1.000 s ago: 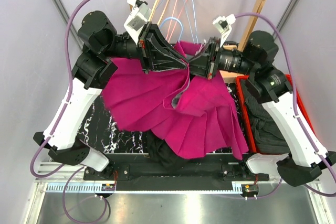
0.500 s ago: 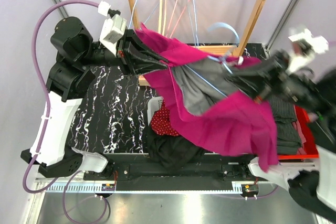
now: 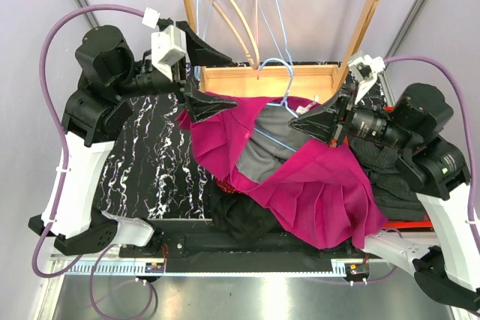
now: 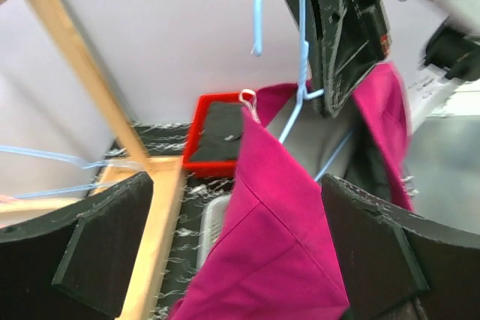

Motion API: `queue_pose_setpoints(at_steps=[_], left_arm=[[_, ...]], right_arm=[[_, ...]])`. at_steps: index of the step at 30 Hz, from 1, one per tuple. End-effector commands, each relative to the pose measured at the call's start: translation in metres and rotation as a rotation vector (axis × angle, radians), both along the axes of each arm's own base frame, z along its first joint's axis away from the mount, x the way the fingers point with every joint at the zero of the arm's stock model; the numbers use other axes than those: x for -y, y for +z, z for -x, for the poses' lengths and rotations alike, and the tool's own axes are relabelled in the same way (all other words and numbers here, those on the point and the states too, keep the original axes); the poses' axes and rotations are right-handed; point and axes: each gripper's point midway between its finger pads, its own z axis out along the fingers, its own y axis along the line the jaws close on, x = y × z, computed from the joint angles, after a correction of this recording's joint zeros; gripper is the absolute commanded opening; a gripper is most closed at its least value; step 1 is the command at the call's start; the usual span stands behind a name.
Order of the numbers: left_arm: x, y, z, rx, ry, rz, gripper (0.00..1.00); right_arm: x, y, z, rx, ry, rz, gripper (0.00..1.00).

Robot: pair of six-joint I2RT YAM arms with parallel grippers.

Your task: Remove the skirt from the hanger

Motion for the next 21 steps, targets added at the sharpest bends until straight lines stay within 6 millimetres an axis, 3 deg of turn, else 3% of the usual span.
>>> queue_pose_setpoints(at_steps=[1, 5, 8, 12, 15, 16, 18, 19, 21], left_arm=[[-0.004, -0.028, -0.038, 0.143, 0.124, -0.104, 0.99], [-0.007, -0.084, -0.054, 0.132, 0.106, -0.242, 0.99], [-0.008, -0.099, -0.057, 0.120, 0.075, -0.266, 0.99], [-0.003, -0.094, -0.057, 0.118, 0.043, -0.249, 0.93], [0.002, -0.079, -0.050, 0.099, 0.001, -0.212, 0.66], [0.003, -0.077, -0.046, 0.074, -0.013, -0.202, 0.48], [0.004, -0.068, -0.037, 0.067, -0.046, -0.178, 0.27], [0.003, -0.063, -0.034, 0.071, -0.048, -0.171, 0.06], [0.000, -0.056, -0.029, 0.076, -0.042, -0.159, 0.00]], right_arm=[[0.008, 0.059, 0.023, 0.200, 0.038, -0.130, 0.00], [0.012, 0.073, 0.031, 0.226, 0.046, -0.139, 0.00], [0.012, 0.080, 0.037, 0.237, 0.061, -0.150, 0.00], [0.008, 0.078, 0.037, 0.223, 0.090, -0.166, 0.00], [0.002, 0.065, 0.030, 0.180, 0.104, -0.159, 0.00], [0.000, 0.060, 0.028, 0.170, 0.102, -0.152, 0.01], [-0.003, 0.035, 0.014, 0.133, 0.071, -0.102, 0.12], [-0.002, 0.028, 0.010, 0.128, 0.049, -0.084, 0.19], [0.000, 0.007, -0.004, 0.114, -0.009, -0.017, 0.27]])
